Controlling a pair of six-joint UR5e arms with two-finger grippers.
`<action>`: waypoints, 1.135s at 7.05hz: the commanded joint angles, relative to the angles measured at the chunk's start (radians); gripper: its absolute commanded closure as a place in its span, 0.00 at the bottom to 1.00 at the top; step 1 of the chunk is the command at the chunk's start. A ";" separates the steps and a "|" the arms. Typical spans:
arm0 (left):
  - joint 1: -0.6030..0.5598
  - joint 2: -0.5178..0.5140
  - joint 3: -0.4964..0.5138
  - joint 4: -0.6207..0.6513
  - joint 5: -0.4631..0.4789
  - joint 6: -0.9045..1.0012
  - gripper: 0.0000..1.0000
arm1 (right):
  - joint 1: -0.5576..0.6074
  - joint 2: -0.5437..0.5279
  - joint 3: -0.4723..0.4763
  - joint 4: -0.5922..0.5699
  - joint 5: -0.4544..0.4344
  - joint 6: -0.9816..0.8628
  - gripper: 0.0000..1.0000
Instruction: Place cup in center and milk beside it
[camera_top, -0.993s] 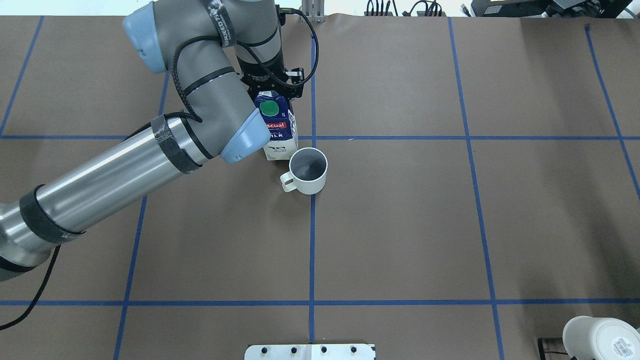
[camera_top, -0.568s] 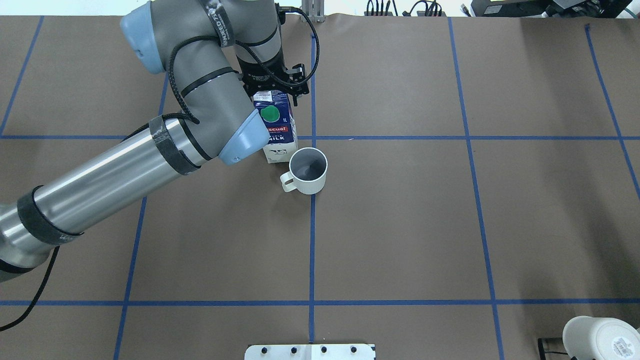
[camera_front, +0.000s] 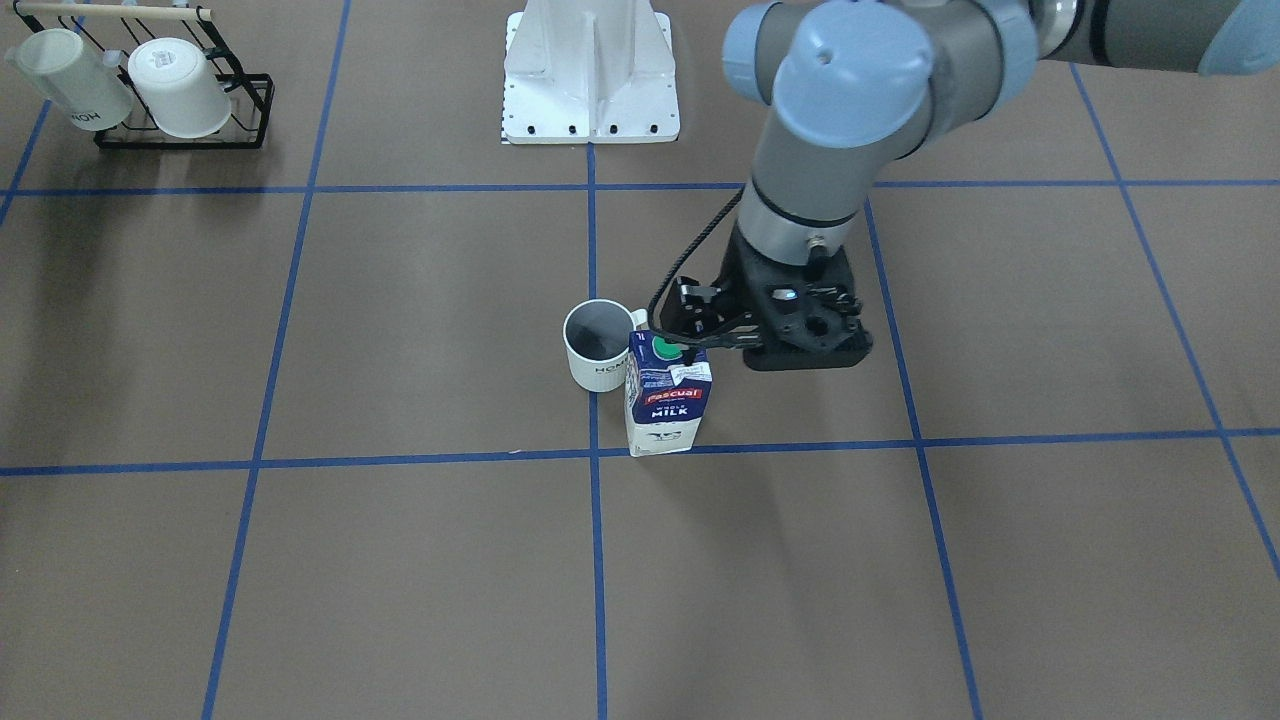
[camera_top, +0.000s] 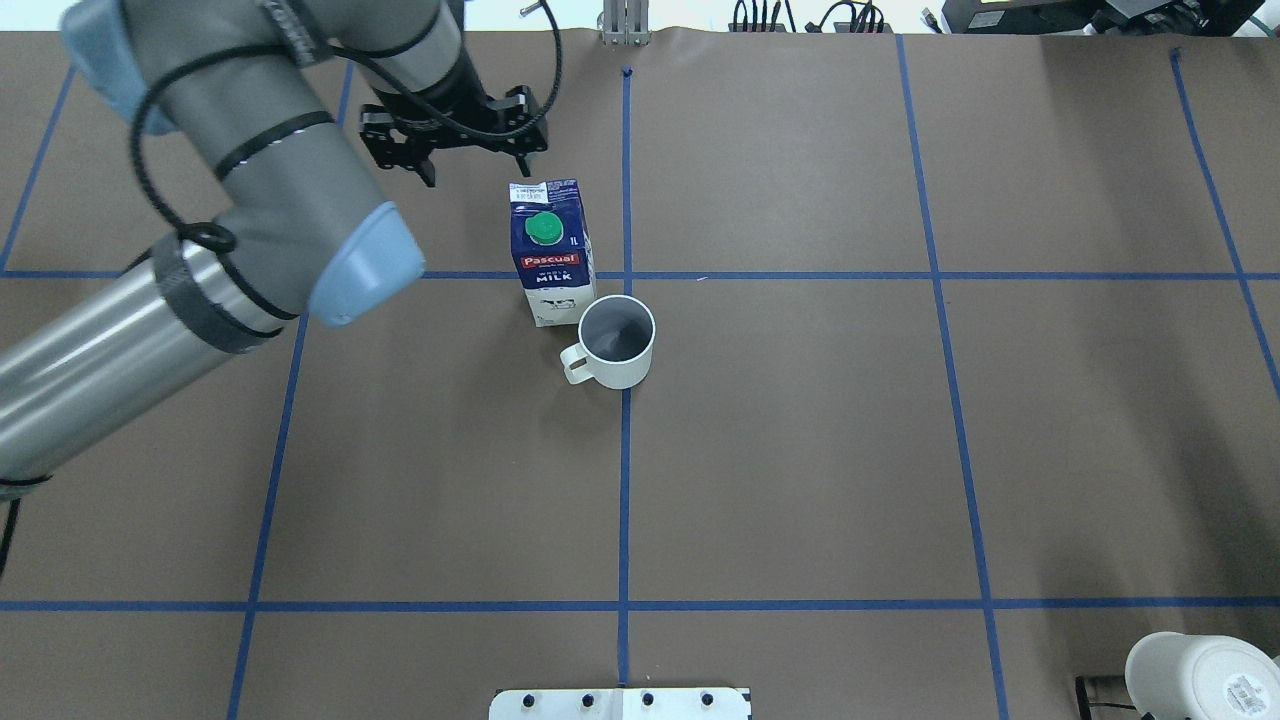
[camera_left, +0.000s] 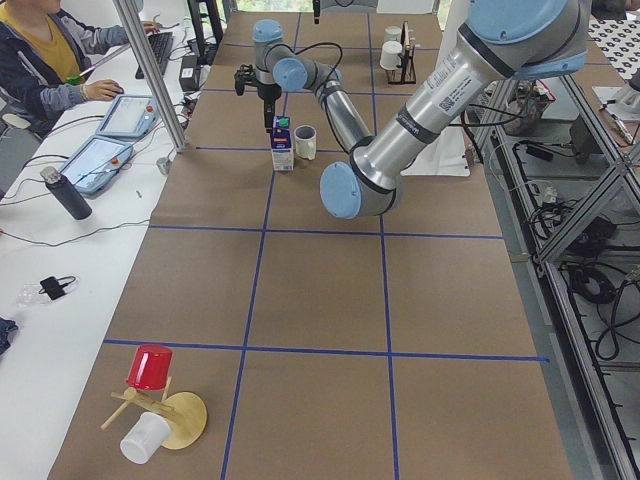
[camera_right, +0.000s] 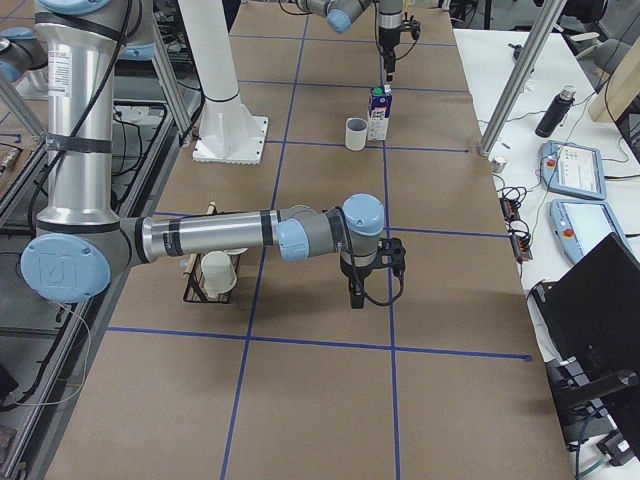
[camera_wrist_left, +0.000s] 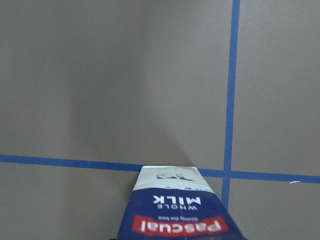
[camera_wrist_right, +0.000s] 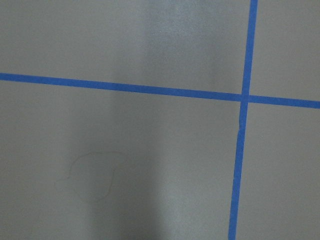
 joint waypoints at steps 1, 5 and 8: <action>-0.141 0.238 -0.182 0.002 -0.033 0.197 0.02 | -0.001 0.019 -0.008 -0.002 -0.005 0.006 0.00; -0.478 0.605 -0.156 -0.015 -0.194 0.907 0.02 | -0.001 0.024 -0.008 0.000 -0.007 0.012 0.00; -0.649 0.759 -0.095 -0.021 -0.319 0.927 0.02 | 0.011 0.017 -0.002 0.000 -0.005 0.010 0.00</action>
